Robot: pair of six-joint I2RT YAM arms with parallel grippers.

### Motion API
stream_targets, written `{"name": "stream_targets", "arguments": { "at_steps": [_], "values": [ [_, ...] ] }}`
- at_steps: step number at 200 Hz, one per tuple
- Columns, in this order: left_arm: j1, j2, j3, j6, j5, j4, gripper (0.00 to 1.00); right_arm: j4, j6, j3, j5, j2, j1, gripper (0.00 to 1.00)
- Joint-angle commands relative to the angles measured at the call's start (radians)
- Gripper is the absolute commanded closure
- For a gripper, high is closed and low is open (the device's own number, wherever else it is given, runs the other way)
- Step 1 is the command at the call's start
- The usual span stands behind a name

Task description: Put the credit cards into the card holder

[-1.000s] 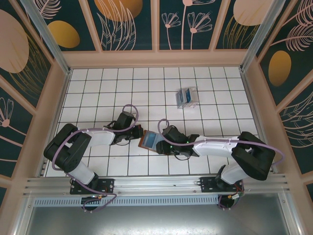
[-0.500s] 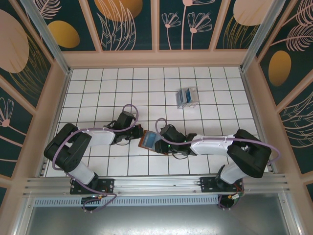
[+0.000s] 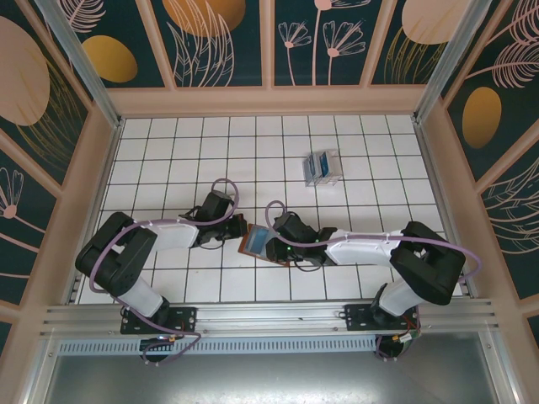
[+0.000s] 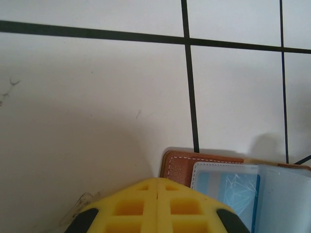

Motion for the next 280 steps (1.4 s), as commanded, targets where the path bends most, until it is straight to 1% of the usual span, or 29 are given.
{"name": "stream_targets", "arguments": {
  "at_steps": [1,38,76,103,133,153,187,211,223,280],
  "values": [
    [-0.009,-0.029,0.009,0.007,-0.007,-0.091,0.96,0.01,-0.024,0.03,0.018,0.02,0.002,0.7],
    [-0.009,-0.03,0.029,0.004,0.014,-0.092,0.97,0.032,-0.012,0.046,0.016,0.042,0.002,0.66],
    [-0.009,-0.02,0.043,0.009,0.02,-0.1,0.96,0.066,-0.003,0.049,0.021,0.031,0.003,0.64],
    [-0.007,-0.015,0.046,0.012,0.022,-0.098,0.97,0.064,-0.015,0.058,0.026,0.035,0.001,0.65],
    [-0.006,-0.016,0.037,0.008,0.024,-0.084,0.99,0.062,-0.018,0.069,0.008,0.045,0.0,0.7],
    [-0.005,-0.01,0.039,0.007,0.034,-0.083,0.99,0.051,-0.021,0.069,0.019,0.038,0.0,0.7],
    [-0.006,-0.007,0.041,0.016,0.047,-0.084,0.99,0.043,-0.024,0.065,0.037,0.013,0.0,0.66],
    [-0.006,-0.011,0.052,0.022,0.049,-0.096,0.99,0.028,-0.021,0.059,0.062,-0.008,0.0,0.58],
    [-0.005,-0.014,0.054,0.022,0.048,-0.093,0.99,0.026,-0.021,0.053,0.063,-0.023,-0.001,0.57],
    [-0.002,0.005,0.06,0.028,0.064,-0.099,1.0,0.042,-0.05,0.011,0.093,-0.098,-0.01,0.61]
  ]
}}
